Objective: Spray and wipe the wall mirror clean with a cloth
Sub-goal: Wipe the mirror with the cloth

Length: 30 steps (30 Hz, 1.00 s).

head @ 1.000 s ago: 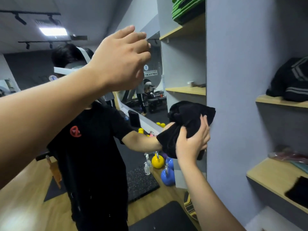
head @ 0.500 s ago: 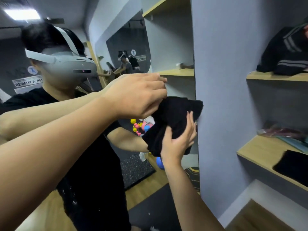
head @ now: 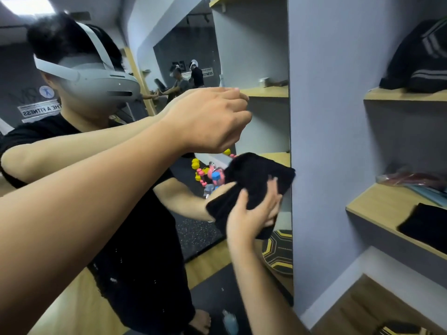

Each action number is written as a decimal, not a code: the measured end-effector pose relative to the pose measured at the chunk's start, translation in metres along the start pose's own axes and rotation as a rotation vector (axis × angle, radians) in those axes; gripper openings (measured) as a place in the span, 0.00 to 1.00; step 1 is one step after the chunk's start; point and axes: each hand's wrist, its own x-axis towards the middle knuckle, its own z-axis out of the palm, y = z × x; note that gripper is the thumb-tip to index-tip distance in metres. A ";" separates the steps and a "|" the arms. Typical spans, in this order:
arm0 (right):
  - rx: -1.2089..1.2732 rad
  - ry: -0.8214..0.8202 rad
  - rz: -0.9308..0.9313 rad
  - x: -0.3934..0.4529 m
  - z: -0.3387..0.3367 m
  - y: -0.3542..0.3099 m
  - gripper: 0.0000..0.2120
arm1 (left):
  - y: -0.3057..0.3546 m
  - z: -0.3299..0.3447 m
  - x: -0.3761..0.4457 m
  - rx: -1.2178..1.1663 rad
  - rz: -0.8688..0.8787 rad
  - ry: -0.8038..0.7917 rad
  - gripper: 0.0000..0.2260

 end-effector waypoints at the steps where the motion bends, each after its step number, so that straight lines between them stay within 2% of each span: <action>1: -0.003 -0.067 -0.099 -0.026 0.002 -0.011 0.34 | 0.001 -0.001 -0.001 -0.001 -0.004 -0.021 0.13; 4: -0.116 -0.381 -0.438 -0.110 0.001 -0.024 0.41 | 0.002 -0.005 -0.001 -0.041 -0.019 -0.071 0.13; 7: -0.386 -0.636 -0.953 -0.166 -0.013 0.000 0.45 | 0.004 -0.015 -0.003 -0.078 -0.004 -0.069 0.14; 9: -0.493 -0.666 -1.246 -0.159 -0.021 0.024 0.42 | 0.011 -0.022 -0.009 -0.093 0.035 -0.035 0.12; 12: -0.516 -0.582 -1.392 -0.099 -0.030 0.050 0.38 | 0.022 -0.037 -0.032 -0.101 0.086 -0.040 0.11; 15: -0.461 -0.479 -1.194 -0.024 -0.042 0.065 0.44 | 0.020 -0.057 -0.070 -0.105 0.075 -0.090 0.12; 18: -0.339 -0.429 -0.795 0.026 -0.049 0.069 0.46 | 0.017 -0.078 -0.110 -0.086 0.045 -0.112 0.13; 21: -0.188 -0.239 -0.364 0.045 -0.041 0.059 0.38 | 0.017 -0.093 -0.145 -0.052 0.020 -0.116 0.11; 24: -0.056 -0.059 -0.083 0.029 -0.018 0.033 0.32 | 0.017 -0.093 -0.172 -0.027 -0.016 -0.153 0.12; 26: -0.027 -0.006 -0.017 -0.006 -0.002 0.009 0.32 | 0.018 -0.089 -0.181 -0.010 -0.016 -0.154 0.12; 27: -0.026 -0.010 -0.045 -0.030 0.004 -0.003 0.32 | 0.018 -0.087 -0.183 0.003 -0.014 -0.141 0.12; 30: -0.037 -0.196 -0.254 -0.124 0.013 -0.027 0.36 | 0.017 -0.084 -0.184 0.005 -0.041 -0.097 0.12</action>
